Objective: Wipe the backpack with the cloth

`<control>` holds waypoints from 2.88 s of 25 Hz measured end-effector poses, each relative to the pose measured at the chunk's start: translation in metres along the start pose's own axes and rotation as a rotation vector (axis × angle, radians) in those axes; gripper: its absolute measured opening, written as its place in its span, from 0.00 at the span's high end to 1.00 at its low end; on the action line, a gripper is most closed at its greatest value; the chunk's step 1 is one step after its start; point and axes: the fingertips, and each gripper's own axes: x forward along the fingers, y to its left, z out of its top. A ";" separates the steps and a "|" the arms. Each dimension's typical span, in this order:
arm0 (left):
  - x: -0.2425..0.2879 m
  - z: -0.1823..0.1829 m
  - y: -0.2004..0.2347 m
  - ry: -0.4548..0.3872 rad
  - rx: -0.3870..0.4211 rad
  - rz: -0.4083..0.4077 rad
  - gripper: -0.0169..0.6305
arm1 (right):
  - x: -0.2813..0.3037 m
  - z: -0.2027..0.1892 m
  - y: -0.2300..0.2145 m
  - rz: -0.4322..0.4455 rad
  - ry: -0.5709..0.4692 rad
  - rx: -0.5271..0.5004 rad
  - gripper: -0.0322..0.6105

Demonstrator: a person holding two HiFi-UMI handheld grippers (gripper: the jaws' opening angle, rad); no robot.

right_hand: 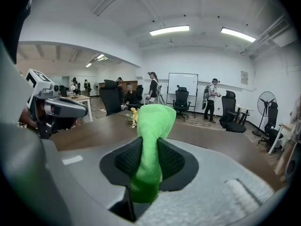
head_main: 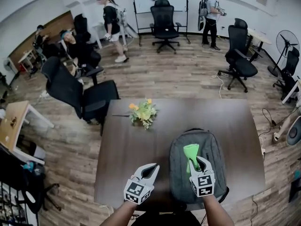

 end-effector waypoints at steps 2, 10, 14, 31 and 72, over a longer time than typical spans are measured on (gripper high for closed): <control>0.003 0.000 0.004 0.004 0.004 0.022 0.94 | 0.012 -0.004 -0.003 0.014 0.016 0.001 0.81; 0.013 -0.009 0.016 0.045 0.000 0.086 0.94 | 0.067 -0.022 -0.008 0.073 0.107 0.023 0.81; 0.018 -0.007 0.025 0.037 -0.001 0.107 0.94 | 0.094 -0.031 -0.005 0.104 0.166 0.023 0.81; 0.026 -0.023 0.038 0.051 -0.035 0.156 0.94 | 0.159 -0.051 -0.003 0.115 0.276 -0.025 0.81; 0.052 -0.040 0.008 0.093 -0.034 0.057 0.94 | 0.097 -0.073 -0.166 -0.243 0.420 -0.036 0.80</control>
